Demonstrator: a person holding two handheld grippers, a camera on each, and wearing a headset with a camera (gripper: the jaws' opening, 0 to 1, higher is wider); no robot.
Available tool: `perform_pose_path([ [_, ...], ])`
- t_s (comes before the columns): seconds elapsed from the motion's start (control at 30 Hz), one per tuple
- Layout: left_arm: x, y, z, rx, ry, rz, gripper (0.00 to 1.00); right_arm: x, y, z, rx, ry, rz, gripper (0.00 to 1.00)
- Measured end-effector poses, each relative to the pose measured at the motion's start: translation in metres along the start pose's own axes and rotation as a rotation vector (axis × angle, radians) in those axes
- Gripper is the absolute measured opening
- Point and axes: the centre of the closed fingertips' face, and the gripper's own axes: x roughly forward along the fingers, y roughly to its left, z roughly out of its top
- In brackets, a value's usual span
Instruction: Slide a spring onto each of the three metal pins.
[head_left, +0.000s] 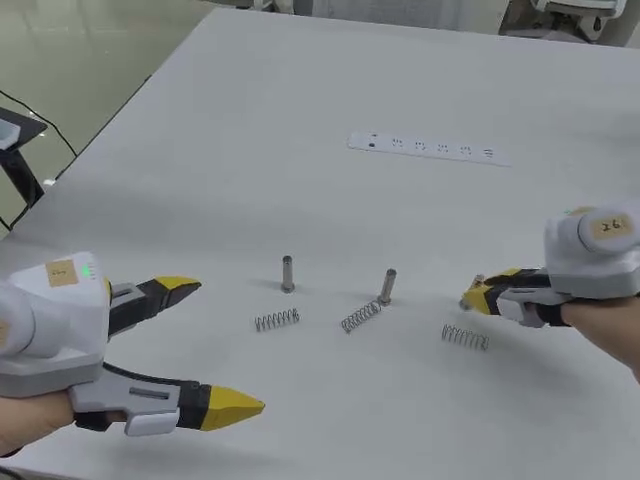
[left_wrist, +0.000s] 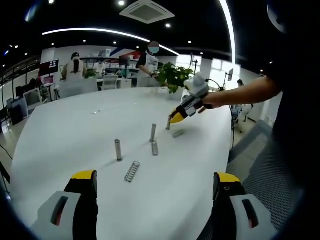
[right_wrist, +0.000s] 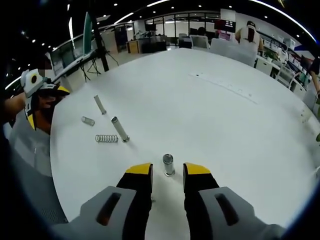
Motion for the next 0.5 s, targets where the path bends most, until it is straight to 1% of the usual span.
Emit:
perform_pose_path([
  [0.13, 0.0001, -0.0005, 0.0, 0.001, 0.005, -0.002, 0.93, -0.0019, -0.0001, 0.0003, 0.017, -0.005, 0.005, 0.25],
  [0.3, 0.0011, -0.001, 0.0013, 0.003, 0.006, -0.006, 0.94, -0.0048, 0.0008, 0.0033, 0.015, -0.023, 0.01, 0.3],
  [0.37, 0.0015, -0.0012, 0.0021, 0.002, 0.004, -0.008, 0.94, -0.0053, 0.0018, 0.0026, 0.009, -0.019, 0.016, 0.31],
  [0.5, 0.002, -0.0011, 0.0024, 0.001, 0.006, -0.011, 0.94, -0.01, 0.0007, 0.0038, -0.002, -0.029, 0.011, 0.35],
])
